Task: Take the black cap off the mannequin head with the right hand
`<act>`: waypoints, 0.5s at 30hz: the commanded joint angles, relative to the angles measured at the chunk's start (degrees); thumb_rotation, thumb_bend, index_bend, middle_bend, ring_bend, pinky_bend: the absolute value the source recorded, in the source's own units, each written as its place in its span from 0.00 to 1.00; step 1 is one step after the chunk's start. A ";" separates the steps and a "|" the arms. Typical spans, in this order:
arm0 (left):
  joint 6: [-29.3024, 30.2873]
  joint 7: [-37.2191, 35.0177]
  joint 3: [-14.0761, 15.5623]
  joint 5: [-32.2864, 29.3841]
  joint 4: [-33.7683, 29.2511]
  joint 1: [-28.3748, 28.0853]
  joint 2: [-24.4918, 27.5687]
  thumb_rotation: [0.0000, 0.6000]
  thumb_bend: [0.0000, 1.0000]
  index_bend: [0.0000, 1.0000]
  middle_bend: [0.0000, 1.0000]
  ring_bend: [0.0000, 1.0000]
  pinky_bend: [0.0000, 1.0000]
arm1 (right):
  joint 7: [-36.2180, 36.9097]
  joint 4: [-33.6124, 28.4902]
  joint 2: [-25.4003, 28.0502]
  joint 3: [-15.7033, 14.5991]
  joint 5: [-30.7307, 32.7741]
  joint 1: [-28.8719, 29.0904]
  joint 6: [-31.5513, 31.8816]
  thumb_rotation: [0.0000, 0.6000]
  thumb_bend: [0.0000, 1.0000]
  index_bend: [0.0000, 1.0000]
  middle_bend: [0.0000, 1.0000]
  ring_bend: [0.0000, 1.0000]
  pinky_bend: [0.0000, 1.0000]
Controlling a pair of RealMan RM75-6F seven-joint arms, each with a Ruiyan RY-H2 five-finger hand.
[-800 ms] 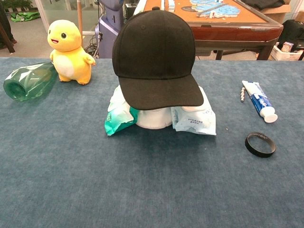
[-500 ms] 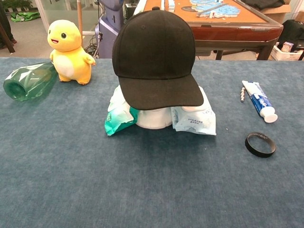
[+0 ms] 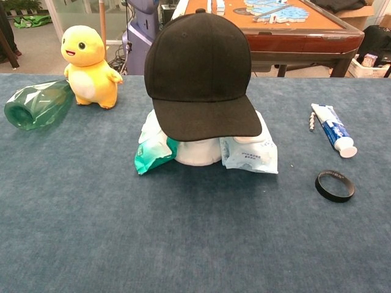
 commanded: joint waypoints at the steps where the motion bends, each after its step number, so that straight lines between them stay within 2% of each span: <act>1: -0.15 -0.05 0.02 -0.02 0.04 -0.06 -0.03 1.00 0.51 0.05 0.21 0.25 0.47 | -5.36 -1.89 -2.10 0.30 -3.54 2.98 -2.68 1.00 0.00 0.59 0.89 0.72 0.84; 7: -0.56 -0.21 0.10 -0.09 0.02 -0.18 0.04 1.00 0.51 0.05 0.21 0.25 0.47 | -8.73 -2.08 -6.18 1.11 -5.30 6.61 -6.34 1.00 0.00 0.62 0.93 0.77 0.86; 15: -0.45 -0.95 0.10 0.05 -0.08 -0.16 0.42 1.00 0.50 0.05 0.21 0.25 0.47 | -9.70 -0.44 -12.71 2.57 -3.61 11.25 -11.78 1.00 0.00 0.64 0.94 0.78 0.86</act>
